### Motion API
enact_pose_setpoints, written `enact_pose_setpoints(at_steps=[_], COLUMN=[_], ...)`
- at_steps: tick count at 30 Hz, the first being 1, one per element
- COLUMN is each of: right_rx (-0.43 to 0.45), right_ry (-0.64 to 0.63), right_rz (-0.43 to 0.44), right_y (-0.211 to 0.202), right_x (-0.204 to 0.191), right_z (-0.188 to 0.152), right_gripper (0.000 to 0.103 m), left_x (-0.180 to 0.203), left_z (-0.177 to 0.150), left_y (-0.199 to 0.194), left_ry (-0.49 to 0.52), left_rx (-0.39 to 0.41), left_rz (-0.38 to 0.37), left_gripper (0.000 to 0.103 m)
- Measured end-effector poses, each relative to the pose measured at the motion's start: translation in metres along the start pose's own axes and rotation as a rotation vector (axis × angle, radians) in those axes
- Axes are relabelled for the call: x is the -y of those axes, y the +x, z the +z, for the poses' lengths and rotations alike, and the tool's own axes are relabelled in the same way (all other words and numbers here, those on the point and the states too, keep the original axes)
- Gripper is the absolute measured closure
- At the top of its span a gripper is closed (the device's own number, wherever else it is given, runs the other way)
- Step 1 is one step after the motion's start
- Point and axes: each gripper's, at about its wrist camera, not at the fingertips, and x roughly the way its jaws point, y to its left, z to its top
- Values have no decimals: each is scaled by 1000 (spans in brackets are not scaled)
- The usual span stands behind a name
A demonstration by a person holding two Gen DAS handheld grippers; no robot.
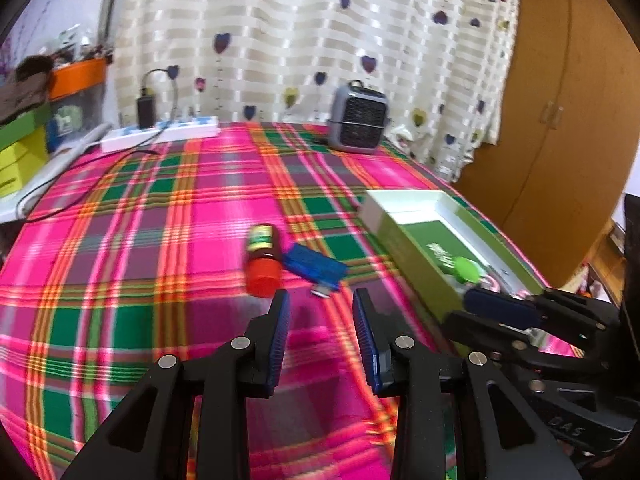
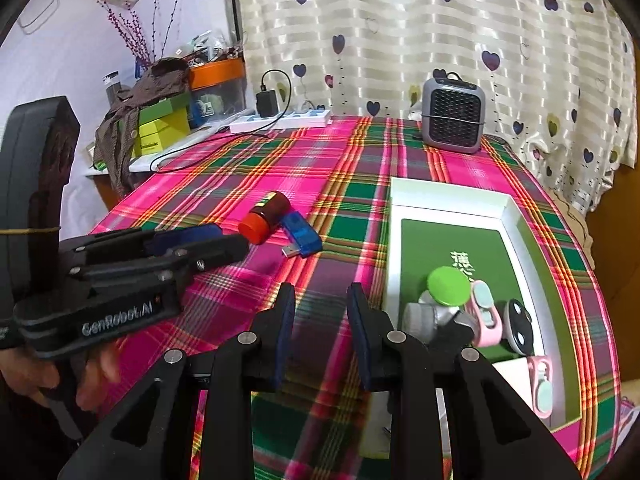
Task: Organize rigid objects
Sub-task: 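Move the left gripper to the brown bottle while the right gripper approaches the blue USB stick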
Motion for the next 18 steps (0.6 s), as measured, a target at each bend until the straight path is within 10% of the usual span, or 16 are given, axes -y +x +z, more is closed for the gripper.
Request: enact_pose_setpoints(at_steps=[18], right_rx=[-24], right_ry=[-55], right_rz=[32], right_y=[23], right_x=[-13], right_z=[20], right_gripper=[75], left_x=[-28], left_z=[25], left_y=[52], left_ry=[3], left_rx=[-109], left_rz=[45], left_gripper=[71])
